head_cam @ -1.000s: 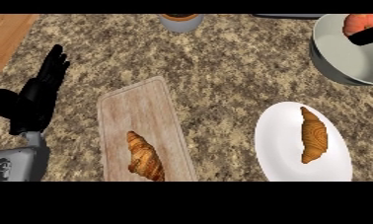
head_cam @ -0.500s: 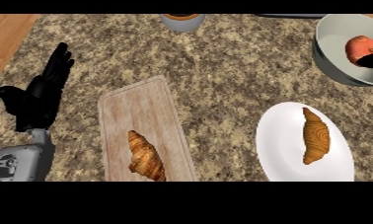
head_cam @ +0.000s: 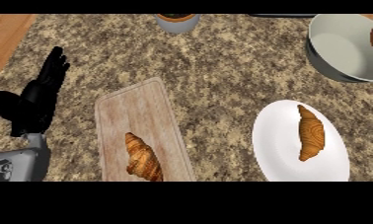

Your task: Pick the squash from the plate and place it in the bowl

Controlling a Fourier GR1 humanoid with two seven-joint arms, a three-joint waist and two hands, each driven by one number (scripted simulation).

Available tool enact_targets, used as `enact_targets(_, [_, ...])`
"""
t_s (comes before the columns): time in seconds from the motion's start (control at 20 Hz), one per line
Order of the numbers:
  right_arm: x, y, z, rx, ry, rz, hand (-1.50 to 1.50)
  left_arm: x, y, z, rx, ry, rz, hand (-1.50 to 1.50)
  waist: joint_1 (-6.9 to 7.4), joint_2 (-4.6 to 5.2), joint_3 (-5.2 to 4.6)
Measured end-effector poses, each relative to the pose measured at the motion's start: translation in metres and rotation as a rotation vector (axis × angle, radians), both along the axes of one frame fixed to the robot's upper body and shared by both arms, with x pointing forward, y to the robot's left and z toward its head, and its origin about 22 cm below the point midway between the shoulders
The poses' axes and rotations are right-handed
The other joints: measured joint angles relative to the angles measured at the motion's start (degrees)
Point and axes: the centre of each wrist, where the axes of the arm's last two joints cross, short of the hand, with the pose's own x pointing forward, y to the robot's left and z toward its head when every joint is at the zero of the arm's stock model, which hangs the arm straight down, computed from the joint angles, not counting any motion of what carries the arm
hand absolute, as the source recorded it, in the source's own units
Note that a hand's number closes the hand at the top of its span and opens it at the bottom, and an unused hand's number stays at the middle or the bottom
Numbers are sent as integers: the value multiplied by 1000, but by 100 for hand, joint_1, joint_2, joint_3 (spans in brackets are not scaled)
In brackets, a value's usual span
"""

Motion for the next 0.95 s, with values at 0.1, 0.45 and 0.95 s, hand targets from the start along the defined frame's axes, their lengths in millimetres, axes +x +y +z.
enact_targets(0.1, [-13,-16,-3,58,-42,-11,-150,-2,-1,-3,-4,1,2,0,-2,0,-6])
enact_targets(0.45, [-79,-76,-15,151,-75,-9,-150,-4,4,1,-4,4,15,0,-42,-12,-10])
enact_targets(0.95, [-153,-121,-26,242,-160,82,-150,-2,5,-1,-2,10,14,0,-64,-24,-7])
